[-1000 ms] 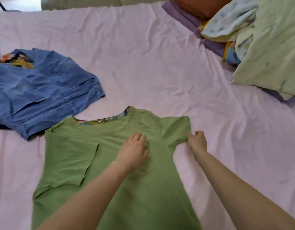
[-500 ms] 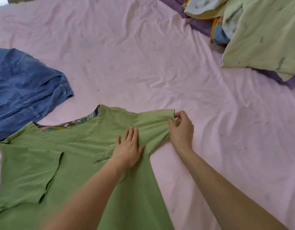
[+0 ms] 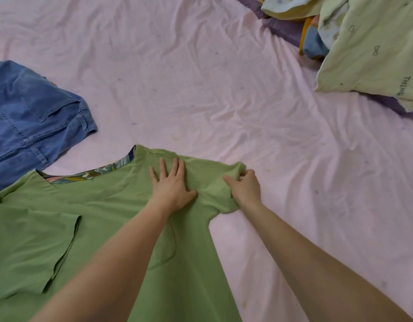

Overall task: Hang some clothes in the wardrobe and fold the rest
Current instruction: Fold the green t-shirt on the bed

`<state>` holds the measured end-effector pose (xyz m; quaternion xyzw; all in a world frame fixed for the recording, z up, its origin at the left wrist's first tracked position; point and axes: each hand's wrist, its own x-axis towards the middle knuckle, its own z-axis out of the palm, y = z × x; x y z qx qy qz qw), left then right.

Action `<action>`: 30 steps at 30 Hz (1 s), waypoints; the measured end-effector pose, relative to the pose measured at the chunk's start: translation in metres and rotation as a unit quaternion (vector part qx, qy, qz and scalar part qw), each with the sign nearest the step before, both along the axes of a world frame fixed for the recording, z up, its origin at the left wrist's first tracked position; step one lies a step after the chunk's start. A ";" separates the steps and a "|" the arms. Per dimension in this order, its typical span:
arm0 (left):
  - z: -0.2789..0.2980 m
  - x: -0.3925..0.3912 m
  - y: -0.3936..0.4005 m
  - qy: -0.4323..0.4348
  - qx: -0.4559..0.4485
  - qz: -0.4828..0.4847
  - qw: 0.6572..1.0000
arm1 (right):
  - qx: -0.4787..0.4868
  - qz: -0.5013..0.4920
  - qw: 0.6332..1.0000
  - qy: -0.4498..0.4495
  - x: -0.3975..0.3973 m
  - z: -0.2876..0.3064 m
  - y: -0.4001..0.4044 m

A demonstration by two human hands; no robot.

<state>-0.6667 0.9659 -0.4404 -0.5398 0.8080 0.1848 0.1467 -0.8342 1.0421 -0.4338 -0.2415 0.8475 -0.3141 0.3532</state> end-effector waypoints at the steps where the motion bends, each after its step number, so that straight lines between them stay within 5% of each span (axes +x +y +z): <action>1: -0.001 0.003 -0.006 -0.002 0.010 -0.002 1.000 | -0.014 0.003 1.000 0.003 0.001 0.000 -0.002; 6: 0.002 0.007 -0.026 -0.036 0.023 0.021 0.999 | -0.061 0.010 0.998 0.034 0.008 0.000 -0.004; 9: -0.001 0.000 -0.017 -0.019 -0.084 -0.064 0.994 | -0.037 -0.005 0.999 0.011 0.009 -0.006 -0.001; 11: -0.008 -0.001 -0.009 -0.019 -0.077 -0.101 0.992 | -0.044 -0.003 0.999 -0.012 0.007 -0.008 -0.001; 15: -0.011 0.002 -0.007 -0.049 -0.038 0.062 0.996 | -0.089 -0.010 0.995 0.044 0.004 -0.008 -0.005; 18: -0.009 0.011 -0.004 0.050 -0.051 0.082 0.994 | -0.080 -0.047 0.992 0.080 -0.004 -0.008 -0.004; 20: -0.001 0.018 0.004 0.210 -0.014 0.096 0.973 | -0.069 -0.059 0.993 0.074 -0.007 -0.007 -0.003; 22: 0.012 0.023 0.010 0.386 0.069 0.210 0.896 | -0.101 -0.051 0.991 0.065 0.004 0.005 -0.005; 26: 0.040 0.039 0.007 0.539 0.274 0.516 0.606 | -0.208 0.120 0.966 -0.096 0.051 0.056 -0.009; 28: 0.049 0.059 0.005 0.534 0.309 0.562 0.551 | -0.201 0.149 0.957 -0.149 0.068 0.070 -0.008; 30: 0.052 0.072 0.007 0.535 0.332 0.566 0.532 | -0.177 0.110 0.974 -0.093 0.067 0.067 -0.007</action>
